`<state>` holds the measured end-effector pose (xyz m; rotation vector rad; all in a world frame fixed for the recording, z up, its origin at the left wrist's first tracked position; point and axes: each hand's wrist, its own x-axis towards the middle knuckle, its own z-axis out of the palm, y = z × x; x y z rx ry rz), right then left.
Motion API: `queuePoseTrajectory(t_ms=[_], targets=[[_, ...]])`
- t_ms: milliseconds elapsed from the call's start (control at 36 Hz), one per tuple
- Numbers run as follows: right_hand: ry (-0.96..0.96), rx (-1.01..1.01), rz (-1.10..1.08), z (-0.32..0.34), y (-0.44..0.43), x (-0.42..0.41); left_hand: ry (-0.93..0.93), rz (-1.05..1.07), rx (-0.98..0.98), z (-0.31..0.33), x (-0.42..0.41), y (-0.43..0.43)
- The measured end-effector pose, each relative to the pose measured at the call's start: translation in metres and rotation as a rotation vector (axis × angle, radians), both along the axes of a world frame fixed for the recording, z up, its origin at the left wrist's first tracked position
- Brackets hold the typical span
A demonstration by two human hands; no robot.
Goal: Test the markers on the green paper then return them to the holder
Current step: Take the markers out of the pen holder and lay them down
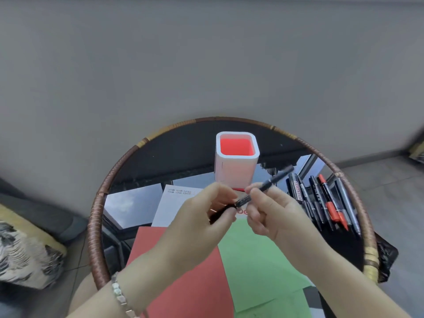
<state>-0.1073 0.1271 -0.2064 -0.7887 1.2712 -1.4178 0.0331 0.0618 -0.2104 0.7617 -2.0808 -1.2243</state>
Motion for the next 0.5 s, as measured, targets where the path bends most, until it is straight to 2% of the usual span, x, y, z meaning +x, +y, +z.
queuePoseTrajectory(t_ms=[111, 194, 306, 389, 500], targets=[[0.159, 0.026, -0.034, -0.007, -0.002, 0.007, -0.199, -0.123, -0.13, -0.004, 0.002, 0.0], [0.16, 0.062, -0.099, -0.011, -0.003, 0.011, -0.291, -0.187, -0.204, -0.011, 0.0, 0.003], [0.181, 0.03, -0.205, -0.018, -0.001, 0.014, -0.279, -0.255, -0.282, -0.022, -0.002, 0.006], [0.103, -0.068, -0.261, -0.017, 0.003, 0.017, -0.245, -0.26, -0.343, -0.02, -0.001, 0.008], [0.023, -0.2, -0.222, -0.017, 0.008, 0.016, -0.215, -0.344, -0.327, -0.009, -0.001, 0.009]])
